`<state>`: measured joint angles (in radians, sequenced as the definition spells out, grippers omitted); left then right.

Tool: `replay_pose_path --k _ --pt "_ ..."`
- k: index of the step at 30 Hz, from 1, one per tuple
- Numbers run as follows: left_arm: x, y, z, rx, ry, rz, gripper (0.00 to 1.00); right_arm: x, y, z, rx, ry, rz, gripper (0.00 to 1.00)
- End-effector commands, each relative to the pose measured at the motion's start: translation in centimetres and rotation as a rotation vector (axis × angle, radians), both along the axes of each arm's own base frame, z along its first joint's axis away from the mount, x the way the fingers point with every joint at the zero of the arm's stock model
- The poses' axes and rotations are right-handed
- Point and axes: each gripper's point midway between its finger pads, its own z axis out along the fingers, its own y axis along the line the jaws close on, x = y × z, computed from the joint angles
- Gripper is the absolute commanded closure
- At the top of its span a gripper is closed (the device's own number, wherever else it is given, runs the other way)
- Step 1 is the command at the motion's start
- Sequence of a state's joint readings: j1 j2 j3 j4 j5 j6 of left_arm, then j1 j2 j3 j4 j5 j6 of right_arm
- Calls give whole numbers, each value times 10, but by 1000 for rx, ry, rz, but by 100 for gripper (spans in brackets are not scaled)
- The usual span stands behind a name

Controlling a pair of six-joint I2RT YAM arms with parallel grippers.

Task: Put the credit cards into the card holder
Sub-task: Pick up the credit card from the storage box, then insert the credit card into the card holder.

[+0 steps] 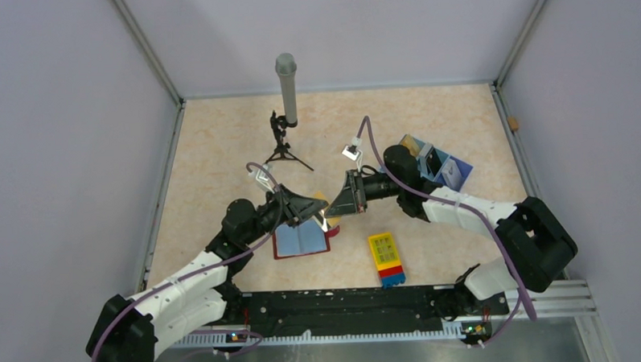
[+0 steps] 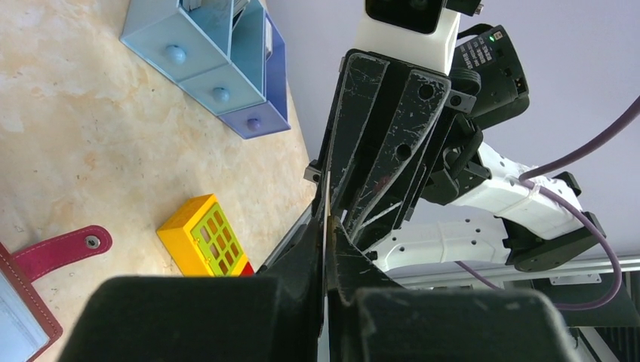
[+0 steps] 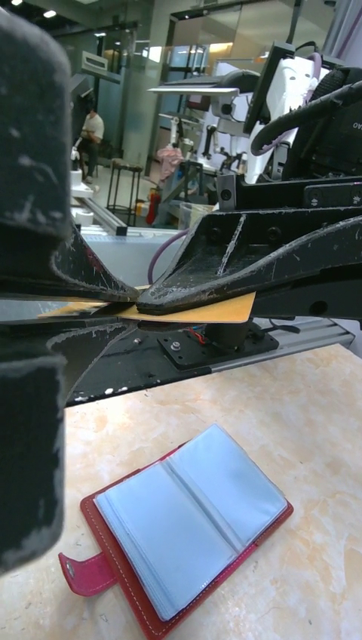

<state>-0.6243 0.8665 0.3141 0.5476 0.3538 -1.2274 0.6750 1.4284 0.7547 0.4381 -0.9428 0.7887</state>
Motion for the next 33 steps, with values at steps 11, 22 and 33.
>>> replay_pose_path --k 11,22,33 --pt "14 8 11 153 -141 57 45 -11 -11 -8 11 39 -5 100" --pt "32 106 -63 629 98 459 1 8 -8 -57 -137 123 -320 100" --pt "0 138 -137 829 354 470 5 10 35 -104 -186 230 -376 100"
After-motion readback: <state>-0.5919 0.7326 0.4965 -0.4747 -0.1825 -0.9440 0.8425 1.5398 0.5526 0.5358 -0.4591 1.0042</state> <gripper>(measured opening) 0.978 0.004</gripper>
